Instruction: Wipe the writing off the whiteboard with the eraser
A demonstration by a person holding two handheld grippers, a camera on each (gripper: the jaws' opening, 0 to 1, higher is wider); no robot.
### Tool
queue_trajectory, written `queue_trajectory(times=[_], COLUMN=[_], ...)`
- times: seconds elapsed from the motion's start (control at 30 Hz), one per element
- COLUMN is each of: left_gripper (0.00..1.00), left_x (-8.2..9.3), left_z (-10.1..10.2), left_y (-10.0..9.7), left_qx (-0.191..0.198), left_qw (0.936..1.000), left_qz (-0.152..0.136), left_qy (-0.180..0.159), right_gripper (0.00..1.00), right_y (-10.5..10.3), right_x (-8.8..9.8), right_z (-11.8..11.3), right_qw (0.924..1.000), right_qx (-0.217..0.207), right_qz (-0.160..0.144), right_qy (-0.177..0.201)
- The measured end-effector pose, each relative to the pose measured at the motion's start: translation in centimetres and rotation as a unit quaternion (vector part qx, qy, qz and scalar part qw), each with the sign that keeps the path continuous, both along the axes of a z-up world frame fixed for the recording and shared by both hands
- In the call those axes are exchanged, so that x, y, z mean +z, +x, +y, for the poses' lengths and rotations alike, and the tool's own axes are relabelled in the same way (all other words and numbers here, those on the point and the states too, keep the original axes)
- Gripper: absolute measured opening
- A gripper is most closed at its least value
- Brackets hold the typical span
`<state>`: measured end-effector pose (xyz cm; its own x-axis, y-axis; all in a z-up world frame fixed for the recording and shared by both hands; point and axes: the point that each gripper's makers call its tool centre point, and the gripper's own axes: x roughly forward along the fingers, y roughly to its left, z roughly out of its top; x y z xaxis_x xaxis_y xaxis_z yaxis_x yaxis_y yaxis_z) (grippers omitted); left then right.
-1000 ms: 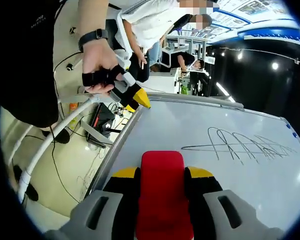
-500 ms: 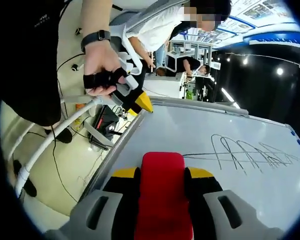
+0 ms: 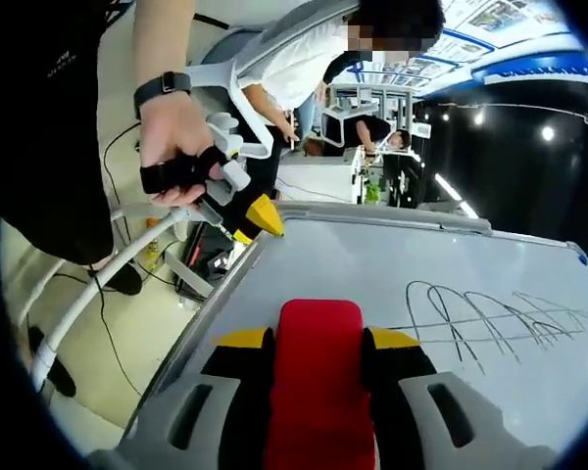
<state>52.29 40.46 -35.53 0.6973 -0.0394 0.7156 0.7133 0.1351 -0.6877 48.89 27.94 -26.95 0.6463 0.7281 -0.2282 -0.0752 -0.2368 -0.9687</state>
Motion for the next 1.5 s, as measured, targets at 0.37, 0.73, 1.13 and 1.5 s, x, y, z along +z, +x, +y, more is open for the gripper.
queue_trajectory(times=[0.37,0.73,1.13,1.5], left_gripper=[0.21,0.2,0.2,0.2], left_x=[-0.1,0.0,0.0,0.0], left_z=[0.2,0.2,0.1,0.0], left_y=[0.0,-0.1,-0.3,-0.4], left_qx=[0.0,-0.006,-0.01,-0.011], left_qw=[1.0,0.9999,0.9998,0.9998], left_qz=[0.002,0.007,0.006,0.007], left_qy=[-0.007,-0.014,-0.016,-0.014], right_gripper=[0.38,0.38,0.38,0.39], right_y=[0.0,-0.4,0.1,0.8], right_x=[5.5,13.0,25.7,31.4], right_z=[0.2,-0.1,-1.1,-2.1], right_qw=[0.9995,0.9961,0.9885,0.9878], right_qx=[0.011,0.026,0.018,-0.002], right_qz=[-0.007,0.017,-0.002,-0.028], right_qy=[0.027,0.082,0.15,0.153])
